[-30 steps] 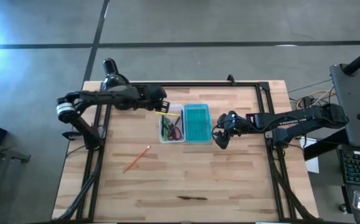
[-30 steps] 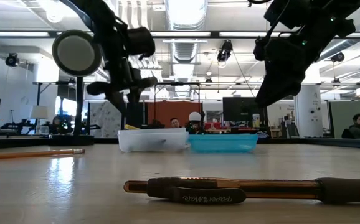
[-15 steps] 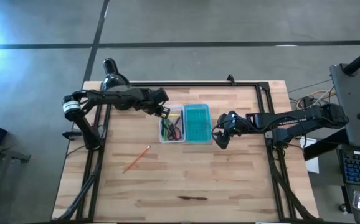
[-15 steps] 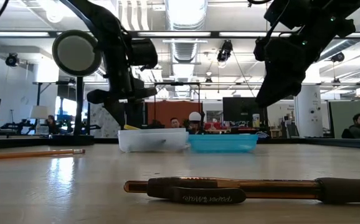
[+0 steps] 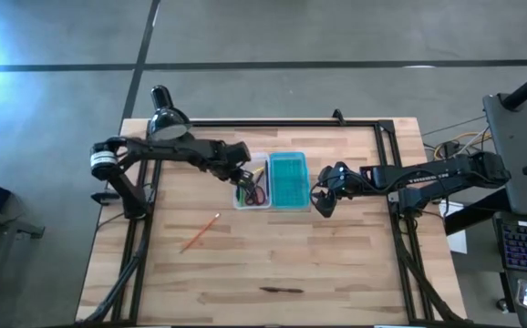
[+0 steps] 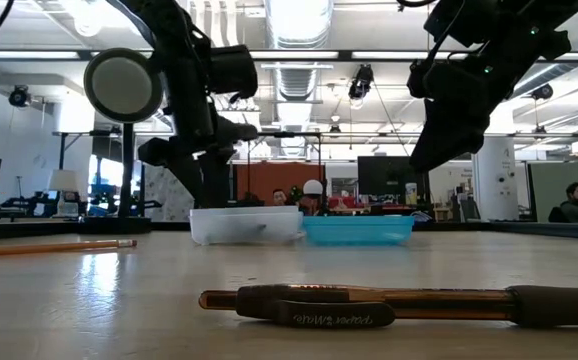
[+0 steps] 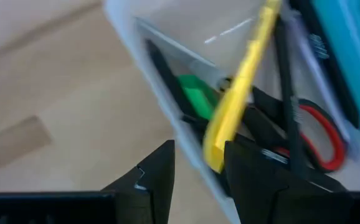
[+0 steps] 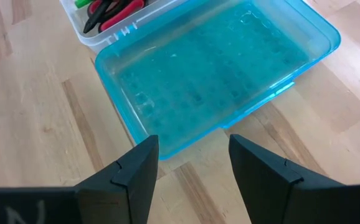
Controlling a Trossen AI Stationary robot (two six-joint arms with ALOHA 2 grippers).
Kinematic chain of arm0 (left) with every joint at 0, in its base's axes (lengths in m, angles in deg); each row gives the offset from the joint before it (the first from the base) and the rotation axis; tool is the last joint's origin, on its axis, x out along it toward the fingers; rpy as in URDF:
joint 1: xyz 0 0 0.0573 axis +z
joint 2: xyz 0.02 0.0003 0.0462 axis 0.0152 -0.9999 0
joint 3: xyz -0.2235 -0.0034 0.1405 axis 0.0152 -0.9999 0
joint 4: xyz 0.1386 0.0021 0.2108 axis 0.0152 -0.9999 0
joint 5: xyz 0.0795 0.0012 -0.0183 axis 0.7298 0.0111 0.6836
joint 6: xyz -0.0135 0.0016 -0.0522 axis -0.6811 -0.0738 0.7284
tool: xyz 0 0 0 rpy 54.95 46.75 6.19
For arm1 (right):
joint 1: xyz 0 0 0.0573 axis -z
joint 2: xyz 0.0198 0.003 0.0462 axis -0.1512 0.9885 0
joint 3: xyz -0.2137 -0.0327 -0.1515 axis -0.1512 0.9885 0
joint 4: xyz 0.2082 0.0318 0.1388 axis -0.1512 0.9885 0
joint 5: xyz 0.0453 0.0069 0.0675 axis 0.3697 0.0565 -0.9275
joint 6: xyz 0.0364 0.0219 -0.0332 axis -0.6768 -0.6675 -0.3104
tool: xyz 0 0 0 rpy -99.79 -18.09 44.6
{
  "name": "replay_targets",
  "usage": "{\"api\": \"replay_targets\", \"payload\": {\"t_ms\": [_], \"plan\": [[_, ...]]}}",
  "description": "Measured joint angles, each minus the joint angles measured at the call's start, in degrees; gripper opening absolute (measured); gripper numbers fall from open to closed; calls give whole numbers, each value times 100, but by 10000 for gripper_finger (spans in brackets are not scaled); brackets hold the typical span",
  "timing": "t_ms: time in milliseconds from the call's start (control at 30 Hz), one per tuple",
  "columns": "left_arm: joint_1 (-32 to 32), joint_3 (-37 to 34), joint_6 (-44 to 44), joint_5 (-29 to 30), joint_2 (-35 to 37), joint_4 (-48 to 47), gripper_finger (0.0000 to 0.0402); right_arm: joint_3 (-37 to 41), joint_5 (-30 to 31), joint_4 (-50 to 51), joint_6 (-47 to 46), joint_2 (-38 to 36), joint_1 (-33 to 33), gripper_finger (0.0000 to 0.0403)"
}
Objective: Pick & place school supplies into a supply box
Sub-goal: Adjust the yellow pen in the supply box, then put the orange pencil into the supply box
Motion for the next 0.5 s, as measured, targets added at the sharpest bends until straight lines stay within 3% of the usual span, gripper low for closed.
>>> {"api": "replay_targets", "payload": {"t_ms": [267,500], "plan": [[-451,181,292,-130,0,229,122,0,4,2,19,0,2,187],[-758,461,-493,-113,233,-557,122,0,-2,86,4,0,0,187]]}}
